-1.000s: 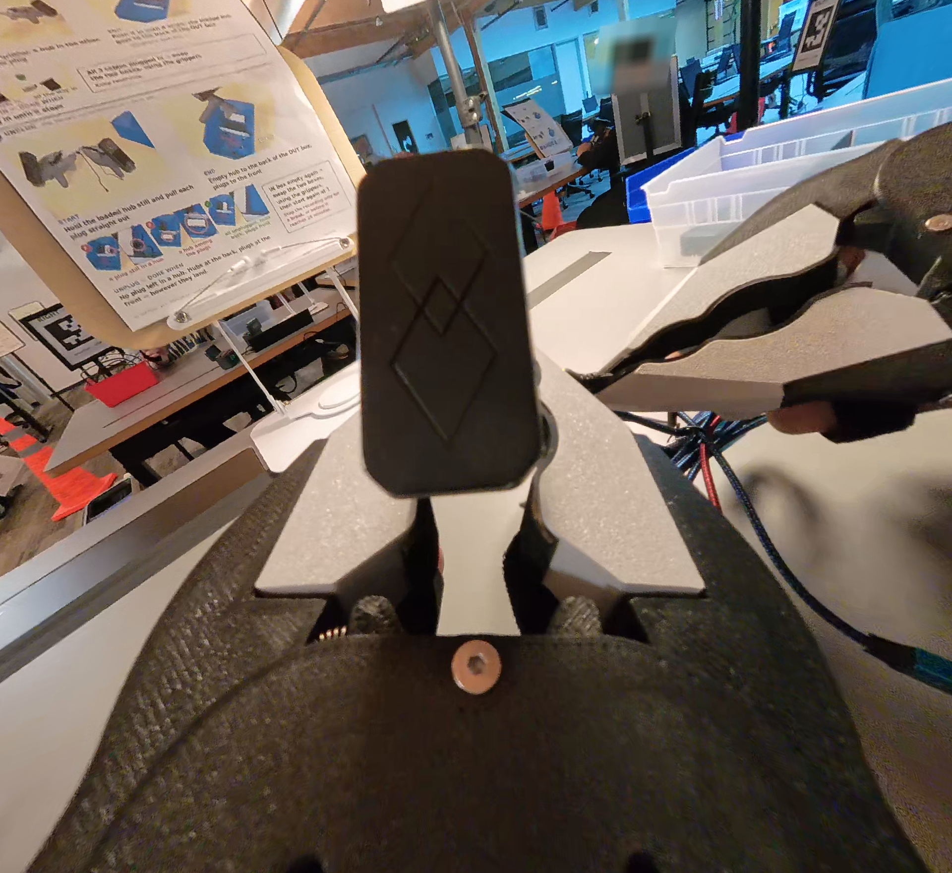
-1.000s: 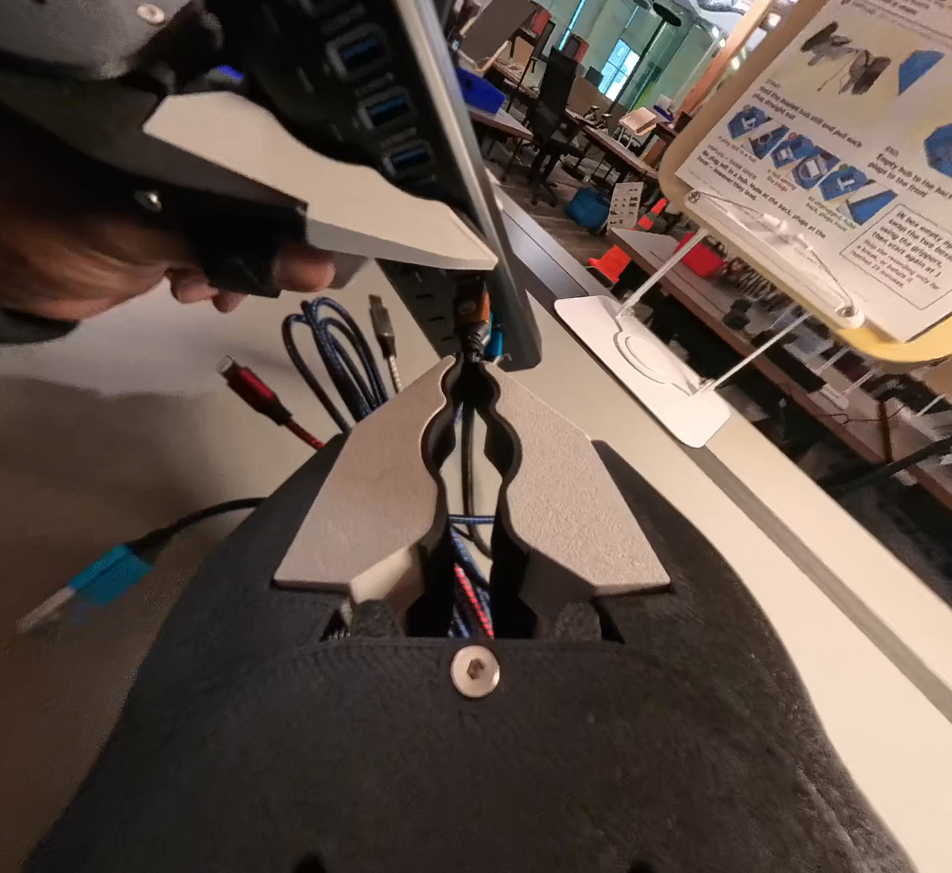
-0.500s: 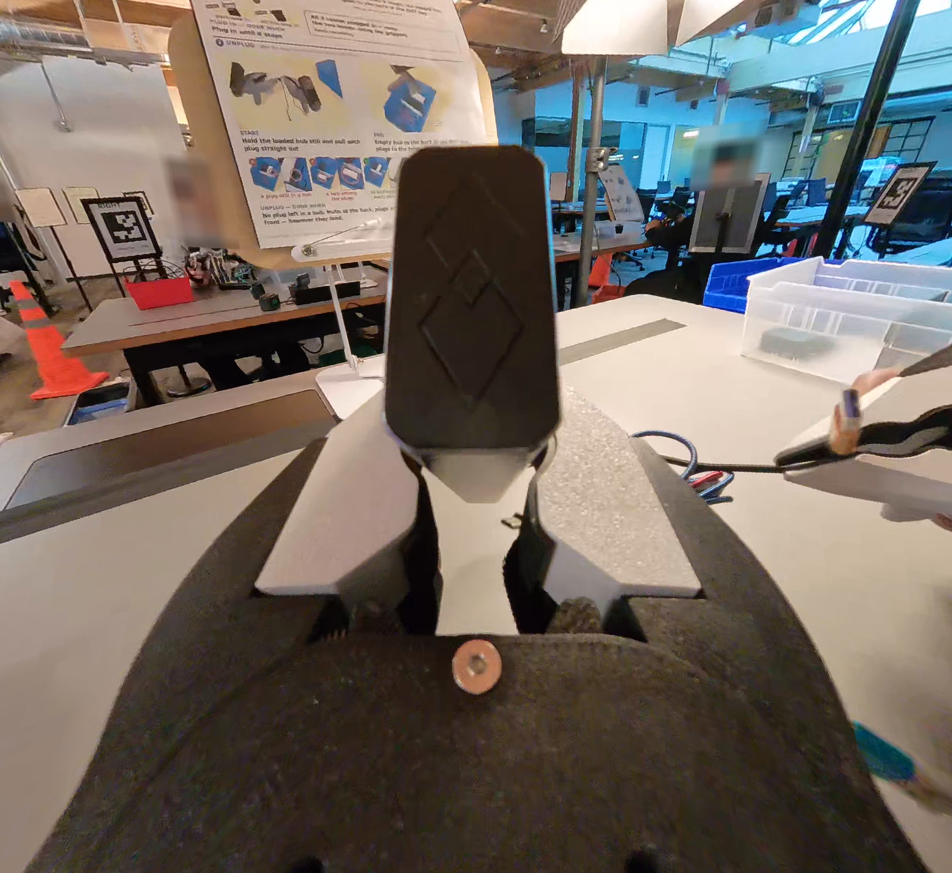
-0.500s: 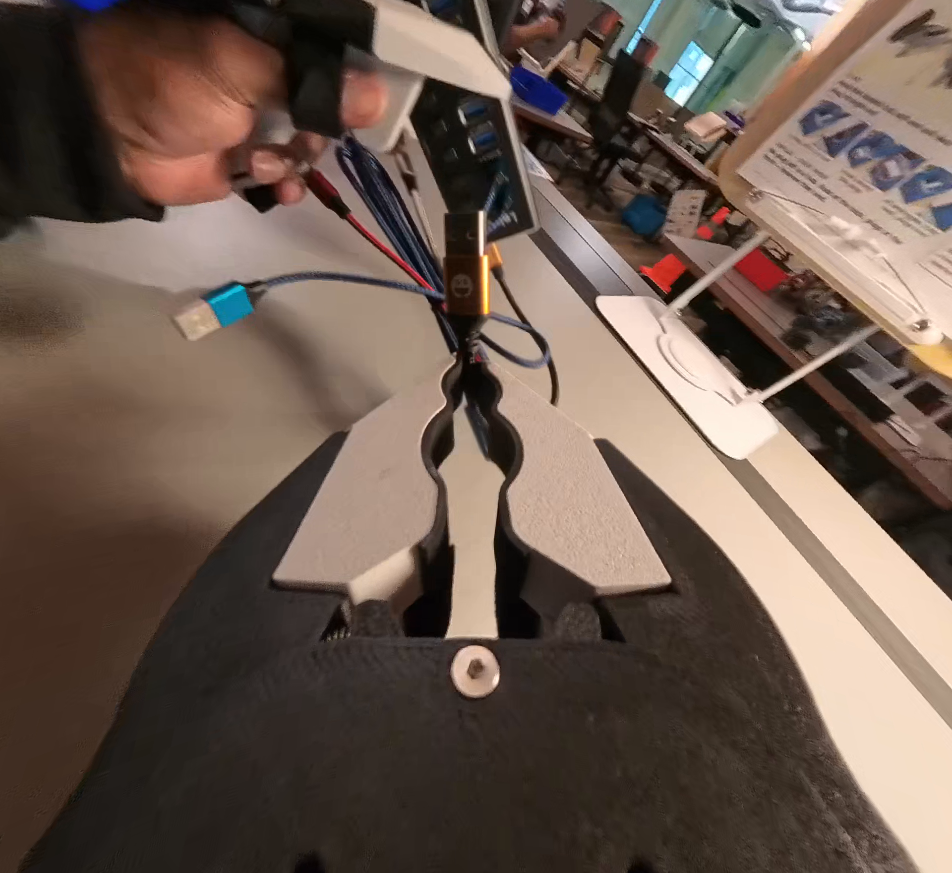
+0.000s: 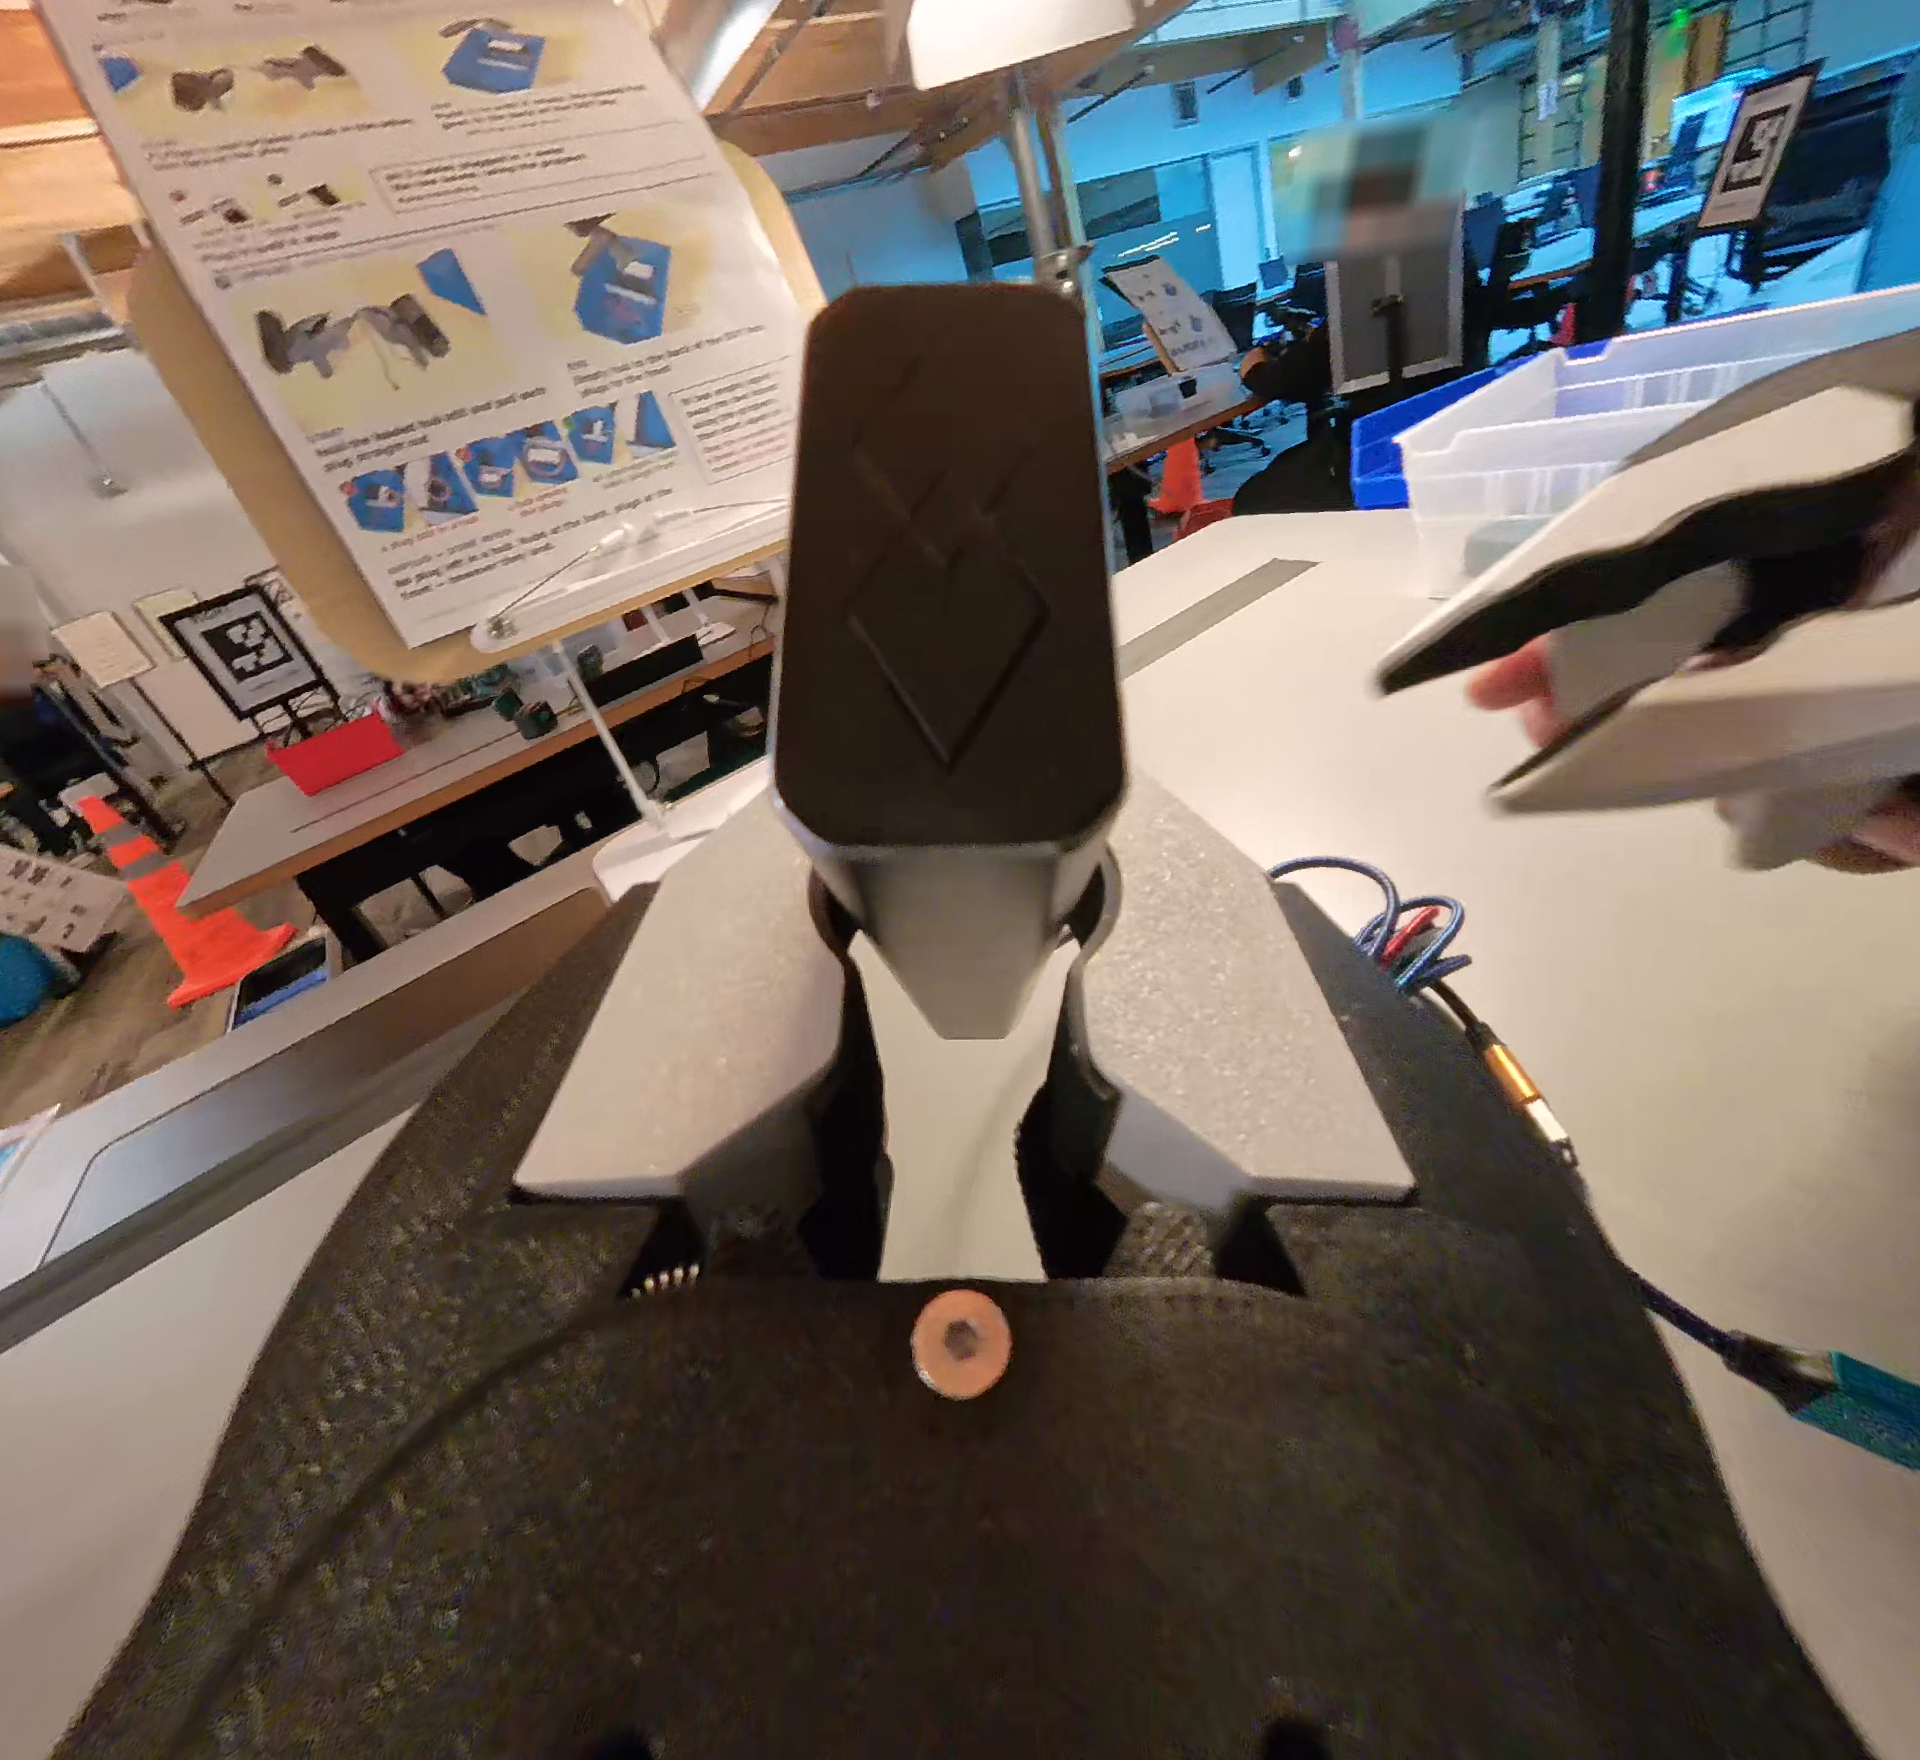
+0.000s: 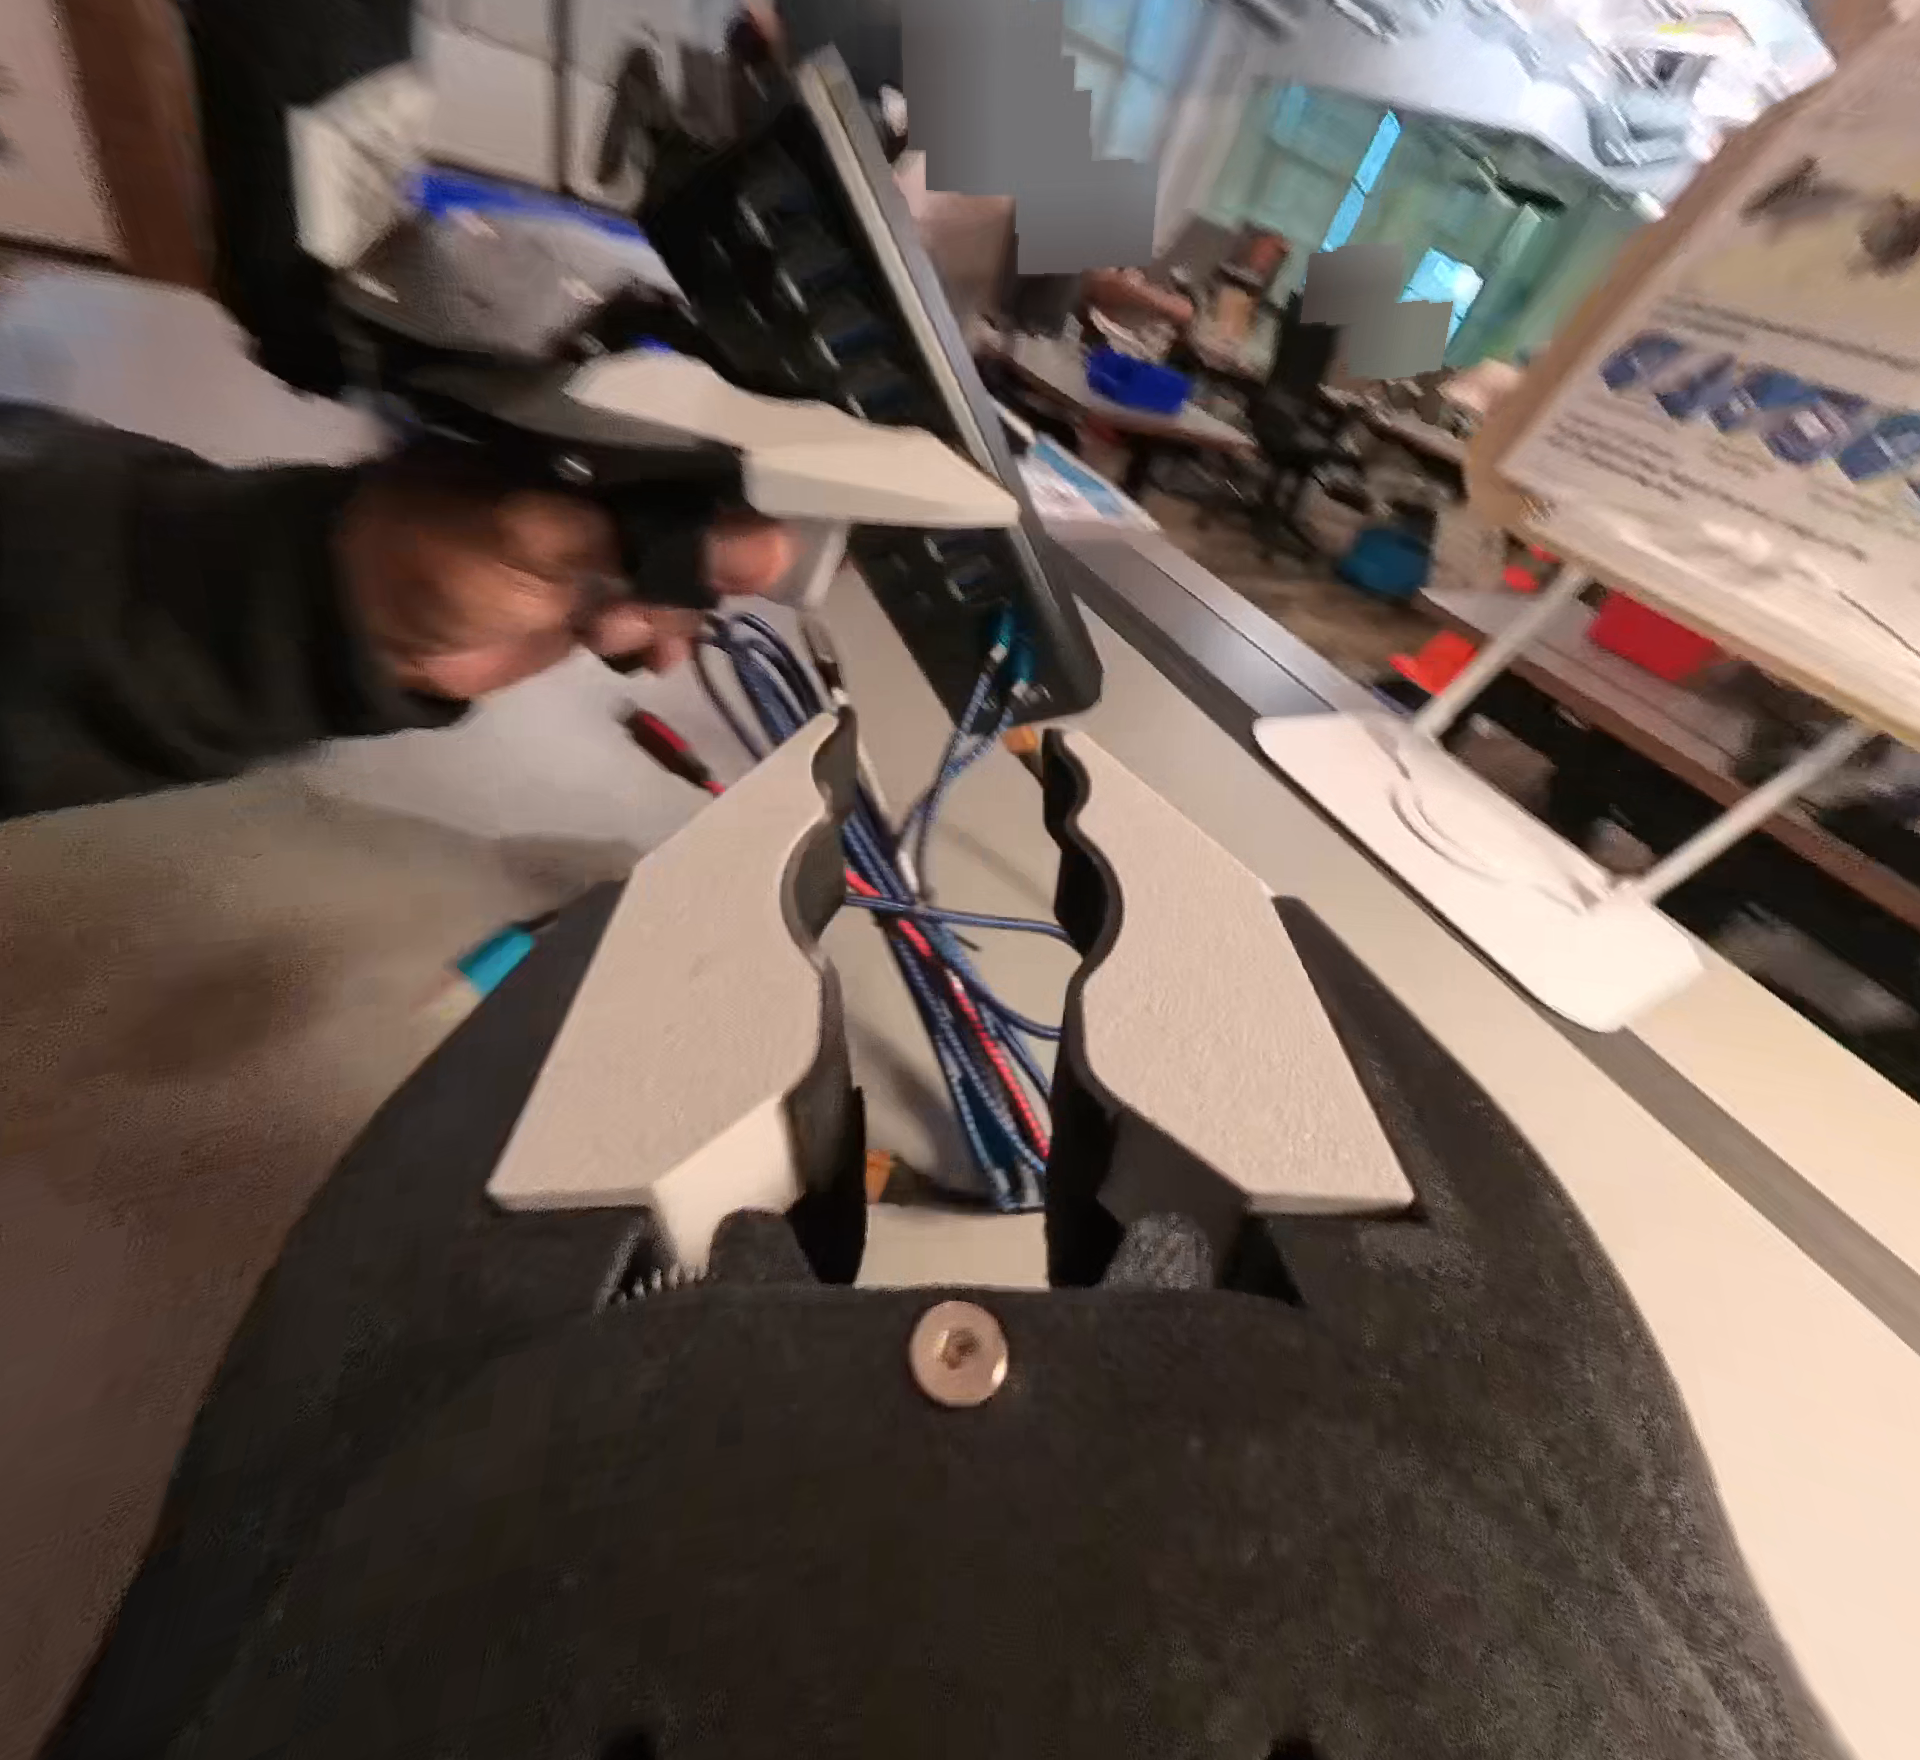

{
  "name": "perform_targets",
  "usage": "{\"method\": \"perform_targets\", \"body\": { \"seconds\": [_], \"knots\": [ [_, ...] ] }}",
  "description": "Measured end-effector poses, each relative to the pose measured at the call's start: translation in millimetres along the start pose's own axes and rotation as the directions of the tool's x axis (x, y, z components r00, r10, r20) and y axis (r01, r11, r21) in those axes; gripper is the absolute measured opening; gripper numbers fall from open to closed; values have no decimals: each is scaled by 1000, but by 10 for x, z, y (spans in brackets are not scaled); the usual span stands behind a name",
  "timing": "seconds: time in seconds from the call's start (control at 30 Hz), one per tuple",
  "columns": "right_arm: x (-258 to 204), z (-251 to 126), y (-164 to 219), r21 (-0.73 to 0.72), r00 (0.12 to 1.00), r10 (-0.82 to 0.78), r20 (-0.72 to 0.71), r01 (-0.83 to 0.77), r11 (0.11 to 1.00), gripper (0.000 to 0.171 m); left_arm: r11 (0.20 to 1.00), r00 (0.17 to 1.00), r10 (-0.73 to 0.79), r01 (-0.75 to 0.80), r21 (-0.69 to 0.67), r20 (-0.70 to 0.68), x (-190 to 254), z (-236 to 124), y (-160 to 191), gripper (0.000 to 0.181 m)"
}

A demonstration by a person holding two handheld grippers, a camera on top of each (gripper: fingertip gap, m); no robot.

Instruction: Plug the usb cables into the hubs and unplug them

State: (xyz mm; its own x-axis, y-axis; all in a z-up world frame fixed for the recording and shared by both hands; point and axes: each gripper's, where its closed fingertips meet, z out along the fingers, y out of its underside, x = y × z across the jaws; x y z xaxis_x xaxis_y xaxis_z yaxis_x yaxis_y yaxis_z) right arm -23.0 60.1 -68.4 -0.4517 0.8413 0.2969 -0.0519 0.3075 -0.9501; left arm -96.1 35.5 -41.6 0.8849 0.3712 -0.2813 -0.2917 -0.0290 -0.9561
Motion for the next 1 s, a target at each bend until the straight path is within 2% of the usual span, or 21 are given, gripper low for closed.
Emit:
{"method": "perform_targets", "body": {
  "seconds": [0.23,0.33,0.53,0.57,0.67,0.7,0.8,0.9,0.97,1.0],
  "knots": [
    [16,224,252,-166,979,-125,-161,98,981,24,997,994,82,-80,22,-73,423,41,-86,31],
    [62,236,303,-210,956,-208,-207,164,964,6,997,992,79,-78,20,-94,484,50,-78,31],
    [46,217,290,-220,941,-279,-190,236,946,3,999,996,39,-41,-21,-86,410,54,-8,33],
    [70,205,293,-228,937,-292,-190,247,942,3,999,995,34,-36,-25,-91,417,58,-3,38],
    [77,201,278,-224,955,-220,-197,175,959,3,999,996,44,-46,-27,-78,410,65,-17,38],
    [43,210,283,-230,948,-252,-196,206,951,3,999,996,38,-41,-34,-78,405,62,-6,33],
    [35,213,336,-265,906,-379,-187,325,908,2,998,995,40,-45,-53,-90,407,53,48,35],
    [99,192,272,-234,948,-249,-197,201,951,2,998,996,44,-47,-33,-78,399,67,-16,38],
    [17,208,286,-238,932,-310,-190,262,935,1,998,995,54,-58,-40,-80,398,47,-5,33],
    [-2,211,312,-245,924,-337,-182,290,925,2,997,994,57,-62,-52,-88,403,38,24,36]
  ]
}}
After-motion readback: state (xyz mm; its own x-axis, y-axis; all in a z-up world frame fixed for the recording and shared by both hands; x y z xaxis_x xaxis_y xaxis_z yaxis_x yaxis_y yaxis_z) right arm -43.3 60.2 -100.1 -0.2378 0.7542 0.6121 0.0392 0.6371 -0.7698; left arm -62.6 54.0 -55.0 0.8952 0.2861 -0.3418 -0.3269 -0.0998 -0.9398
